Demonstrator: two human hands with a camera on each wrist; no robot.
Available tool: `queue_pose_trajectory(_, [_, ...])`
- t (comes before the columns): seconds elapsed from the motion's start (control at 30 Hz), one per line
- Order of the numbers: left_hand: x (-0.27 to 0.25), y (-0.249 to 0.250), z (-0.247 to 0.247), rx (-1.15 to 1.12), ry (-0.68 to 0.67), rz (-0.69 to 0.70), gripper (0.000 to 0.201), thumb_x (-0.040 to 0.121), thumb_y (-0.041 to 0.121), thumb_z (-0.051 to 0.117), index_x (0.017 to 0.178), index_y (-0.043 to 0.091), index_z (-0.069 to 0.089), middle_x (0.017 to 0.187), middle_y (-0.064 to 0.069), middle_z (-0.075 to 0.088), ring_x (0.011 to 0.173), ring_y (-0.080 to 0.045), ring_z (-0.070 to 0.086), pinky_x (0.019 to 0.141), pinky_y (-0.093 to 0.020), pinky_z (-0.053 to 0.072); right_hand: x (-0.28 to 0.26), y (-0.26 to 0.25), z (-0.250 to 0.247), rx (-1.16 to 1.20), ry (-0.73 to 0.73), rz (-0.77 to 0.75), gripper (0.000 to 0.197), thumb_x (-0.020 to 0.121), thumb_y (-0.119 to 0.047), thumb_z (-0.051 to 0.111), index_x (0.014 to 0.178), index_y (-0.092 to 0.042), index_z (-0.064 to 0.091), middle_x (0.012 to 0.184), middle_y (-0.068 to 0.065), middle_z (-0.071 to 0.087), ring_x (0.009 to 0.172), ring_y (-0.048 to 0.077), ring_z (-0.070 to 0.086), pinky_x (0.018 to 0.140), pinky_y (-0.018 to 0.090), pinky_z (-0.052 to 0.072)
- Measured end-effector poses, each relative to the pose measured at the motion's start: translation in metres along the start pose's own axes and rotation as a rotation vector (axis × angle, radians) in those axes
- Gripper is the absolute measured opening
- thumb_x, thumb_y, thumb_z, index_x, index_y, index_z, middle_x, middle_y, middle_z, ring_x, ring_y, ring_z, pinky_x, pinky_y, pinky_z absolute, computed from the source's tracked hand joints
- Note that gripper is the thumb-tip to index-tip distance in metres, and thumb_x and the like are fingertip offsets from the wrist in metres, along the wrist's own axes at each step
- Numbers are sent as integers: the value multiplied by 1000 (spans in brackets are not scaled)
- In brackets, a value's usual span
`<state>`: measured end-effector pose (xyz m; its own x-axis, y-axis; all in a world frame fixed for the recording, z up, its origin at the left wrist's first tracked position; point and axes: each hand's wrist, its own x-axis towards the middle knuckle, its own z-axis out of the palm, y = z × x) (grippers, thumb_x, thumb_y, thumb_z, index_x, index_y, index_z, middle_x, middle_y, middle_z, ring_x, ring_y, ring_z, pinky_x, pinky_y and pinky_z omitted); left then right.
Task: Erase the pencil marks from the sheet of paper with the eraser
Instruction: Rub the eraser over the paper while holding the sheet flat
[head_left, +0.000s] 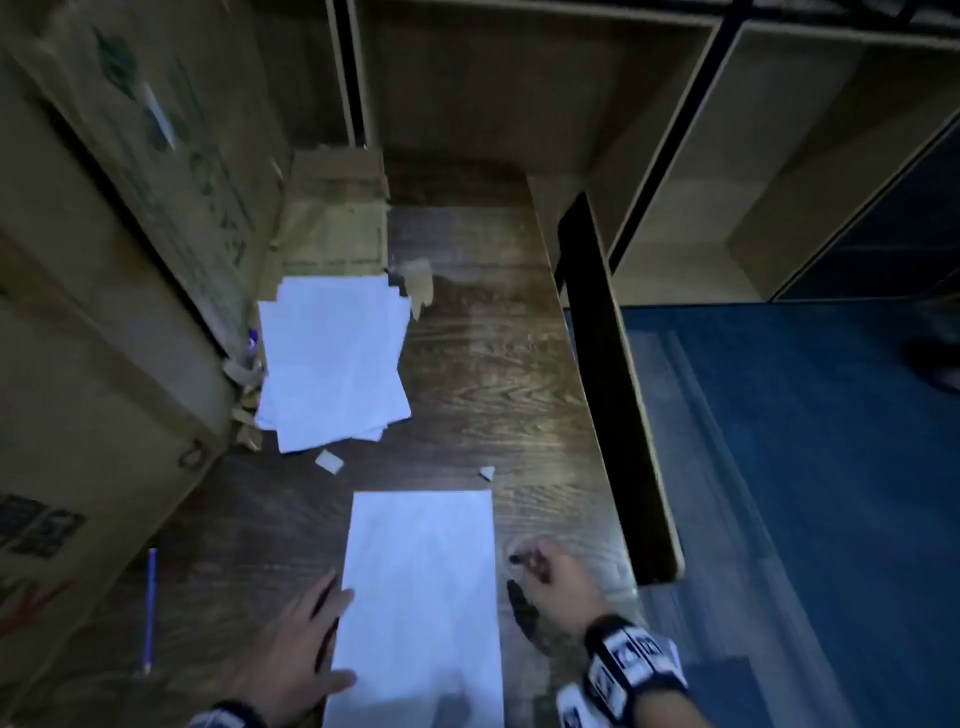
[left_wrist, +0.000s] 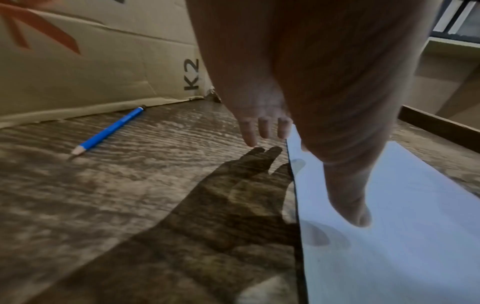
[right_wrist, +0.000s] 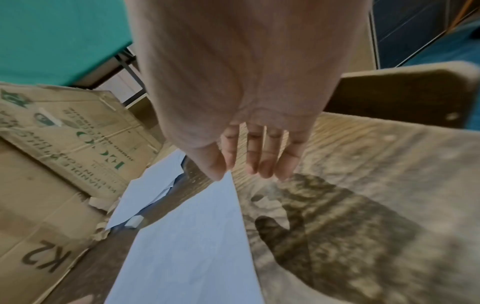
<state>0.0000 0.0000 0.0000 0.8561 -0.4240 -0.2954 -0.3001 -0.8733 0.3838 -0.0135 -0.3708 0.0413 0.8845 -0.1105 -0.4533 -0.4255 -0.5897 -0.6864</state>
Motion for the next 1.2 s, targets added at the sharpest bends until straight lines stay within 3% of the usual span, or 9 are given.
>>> queue_pose_trajectory(0.1, [12,5,3,-76,-108,27,119,65,87,62,158,28,18,165,7,-1,153,-19,6,111,-32,23,37,-12,10,10,-27,-73,27,89,-22,61,115,-28,62,116,-7,65,107,8,63,98,30,51])
queue_pose_trajectory(0.17, [13,4,12,-42,-94,48,116,67,80,67,158,34,13,165,12,-8,153,-15,-3,111,-32,23,60,-22,12,-52,-20,-138,40,91,-22,60,131,-28,57,131,-11,51,122,0,48,108,23,40])
queue_pose_trajectory(0.37, [12,5,19,32,-72,41,123,59,71,79,159,37,15,167,12,-5,152,-13,-1,109,-29,27,128,-31,13,-321,25,-168,59,97,-20,55,154,-20,38,162,4,29,145,30,33,119,39,33])
queue_pose_trajectory(0.67, [14,8,22,12,-121,-16,124,61,65,82,160,33,15,166,6,-5,151,-18,-2,111,-33,19,150,-39,11,-344,84,-208,24,98,-11,57,118,-2,67,126,14,55,104,33,59,85,29,44])
queue_pose_trajectory(0.87, [17,20,18,50,-187,-100,128,57,74,78,159,40,9,167,3,8,153,-24,11,114,-45,28,103,-45,22,-228,59,-301,17,90,-24,58,97,-14,70,100,6,60,83,22,58,74,29,44])
queue_pose_trajectory(0.97, [30,28,6,138,-212,-69,128,43,80,77,155,33,33,141,-2,48,124,-25,50,94,-39,46,78,-37,38,-287,-131,-311,23,94,-28,55,106,-18,72,102,3,61,92,21,61,86,33,49])
queue_pose_trajectory(1.07, [48,27,-8,131,-80,-9,113,52,82,72,145,22,51,107,4,50,94,-20,54,77,-35,44,66,-27,53,-413,-186,-324,30,97,-29,52,122,-22,67,110,-1,58,112,22,53,98,29,41])
queue_pose_trajectory(1.13, [61,21,-15,89,-88,13,114,61,79,71,154,23,36,123,4,43,113,-20,46,90,-37,42,61,-26,56,-451,-168,-335,28,97,-29,53,121,-25,66,111,-3,57,116,20,47,96,24,35])
queue_pose_trajectory(1.2, [74,12,-14,63,-162,24,122,66,74,72,160,29,10,159,6,16,146,-16,16,113,-39,28,62,-26,57,-467,-157,-344,24,94,-27,58,116,-27,67,107,-4,58,113,19,47,94,23,35])
